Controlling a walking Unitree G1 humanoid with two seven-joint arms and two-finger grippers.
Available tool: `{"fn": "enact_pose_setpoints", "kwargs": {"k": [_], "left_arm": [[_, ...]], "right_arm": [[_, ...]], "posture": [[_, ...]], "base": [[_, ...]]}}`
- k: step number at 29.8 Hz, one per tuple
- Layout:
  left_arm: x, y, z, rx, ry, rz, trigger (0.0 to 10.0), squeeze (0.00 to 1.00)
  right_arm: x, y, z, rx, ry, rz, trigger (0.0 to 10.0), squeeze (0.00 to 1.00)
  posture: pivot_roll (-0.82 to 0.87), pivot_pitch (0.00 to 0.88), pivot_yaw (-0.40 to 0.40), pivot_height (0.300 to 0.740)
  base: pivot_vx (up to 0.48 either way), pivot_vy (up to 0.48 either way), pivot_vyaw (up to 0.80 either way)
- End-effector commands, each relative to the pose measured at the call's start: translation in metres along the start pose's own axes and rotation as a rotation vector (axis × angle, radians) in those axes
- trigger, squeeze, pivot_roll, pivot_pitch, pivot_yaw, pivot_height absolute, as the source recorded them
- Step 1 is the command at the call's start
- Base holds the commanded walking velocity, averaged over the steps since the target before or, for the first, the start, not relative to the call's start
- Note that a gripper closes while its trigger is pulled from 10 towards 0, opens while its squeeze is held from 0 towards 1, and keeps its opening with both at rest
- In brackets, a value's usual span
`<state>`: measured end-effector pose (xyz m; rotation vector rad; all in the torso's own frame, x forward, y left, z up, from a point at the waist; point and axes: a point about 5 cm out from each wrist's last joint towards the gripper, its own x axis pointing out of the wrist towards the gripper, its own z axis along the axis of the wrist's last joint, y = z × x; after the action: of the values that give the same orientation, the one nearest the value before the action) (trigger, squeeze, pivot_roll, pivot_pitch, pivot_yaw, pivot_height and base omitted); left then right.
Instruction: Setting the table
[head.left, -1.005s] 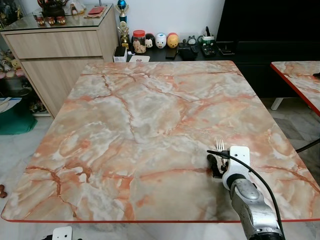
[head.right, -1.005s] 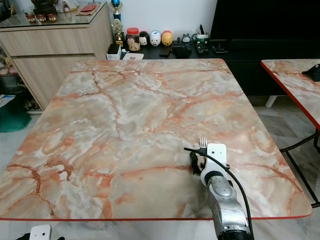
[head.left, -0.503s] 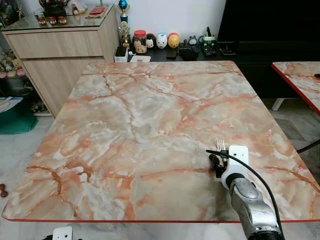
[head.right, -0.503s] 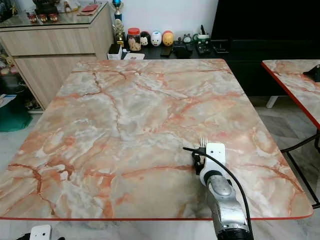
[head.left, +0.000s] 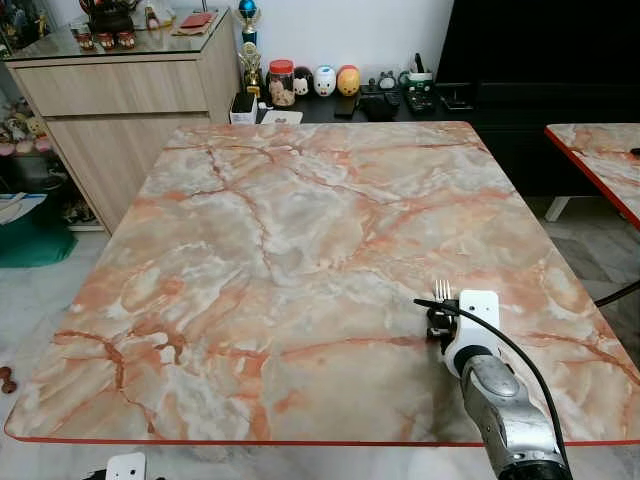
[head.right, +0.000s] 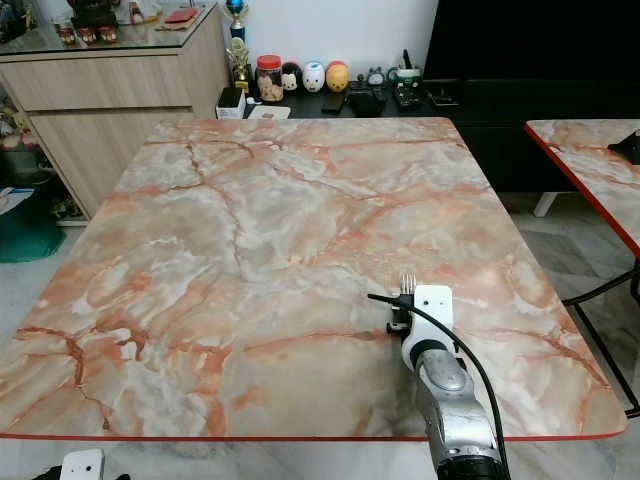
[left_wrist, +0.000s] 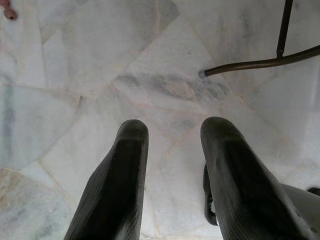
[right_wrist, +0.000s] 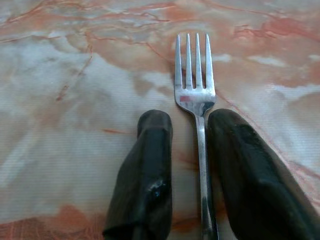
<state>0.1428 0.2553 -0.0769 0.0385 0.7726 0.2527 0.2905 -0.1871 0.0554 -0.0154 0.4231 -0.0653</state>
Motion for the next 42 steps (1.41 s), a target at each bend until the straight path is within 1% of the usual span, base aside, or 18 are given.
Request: {"fn": "enact_pose_setpoints", "kwargs": {"k": [1,17,22,23,24,25,28,30,35,39,42], "left_arm": [[-0.002,0.0,-0.006,0.016,0.029,-0.002,10.0,0.0],[-0.001,-0.001,-0.005,0.012,0.029,0.0,10.0,0.0],[-0.001,-0.001,-0.006,0.013,0.031,0.0,10.0,0.0],[-0.002,-0.001,-0.006,0.015,0.035,0.0,10.0,0.0],[-0.002,-0.001,-0.008,0.009,0.05,0.002,10.0,0.0],[-0.002,0.0,-0.009,-0.001,0.053,0.006,10.0,0.0],[-0.004,0.004,-0.012,-0.035,0.06,0.027,10.0,0.0],[-0.004,0.005,-0.013,-0.047,0.068,0.025,10.0,0.0],[-0.009,0.006,-0.024,-0.053,0.114,0.023,10.0,0.0],[-0.011,0.006,-0.028,-0.049,0.132,0.021,10.0,0.0],[-0.011,0.005,-0.027,-0.058,0.12,0.016,10.0,0.0]], "right_arm": [[0.002,-0.003,0.001,-0.002,0.004,-0.009,0.0,0.0],[0.003,-0.002,0.004,-0.01,-0.009,-0.004,0.0,0.0],[0.003,-0.002,0.01,-0.001,-0.045,-0.008,0.0,0.0],[0.003,-0.001,0.012,-0.007,-0.061,-0.01,10.0,0.0],[0.001,0.0,0.018,-0.046,-0.107,-0.006,10.0,0.0],[0.001,0.001,0.02,-0.054,-0.128,-0.002,10.0,0.0],[-0.003,0.002,0.031,-0.026,-0.224,0.0,10.0,0.0],[-0.005,0.002,0.036,-0.037,-0.262,0.005,10.0,0.0],[-0.013,0.006,0.053,-0.069,-0.399,0.024,10.0,0.0],[-0.014,0.006,0.056,-0.057,-0.415,0.024,10.0,0.0],[-0.013,0.007,0.057,-0.058,-0.428,0.027,10.0,0.0]], "posture": [[-0.03,0.0,-0.003,0.724],[-0.03,0.0,-0.008,0.724],[-0.03,0.0,-0.005,0.724],[-0.03,0.0,-0.005,0.724],[-0.03,0.0,-0.005,0.724],[-0.03,0.0,-0.005,0.724],[-0.02,0.0,-0.006,0.724],[-0.03,0.0,-0.006,0.724],[-0.03,0.0,-0.007,0.724],[-0.02,0.0,-0.009,0.724],[-0.02,0.0,-0.012,0.724]], "base": [[0.0,0.0,0.0],[0.0,0.0,0.0],[0.0,0.0,0.0],[0.0,0.0,0.0],[0.0,0.0,0.0],[0.0,0.0,0.0],[0.0,0.0,0.0],[0.0,0.0,0.0],[0.0,0.0,0.0],[0.0,0.0,0.0],[0.0,0.0,0.0]]}}
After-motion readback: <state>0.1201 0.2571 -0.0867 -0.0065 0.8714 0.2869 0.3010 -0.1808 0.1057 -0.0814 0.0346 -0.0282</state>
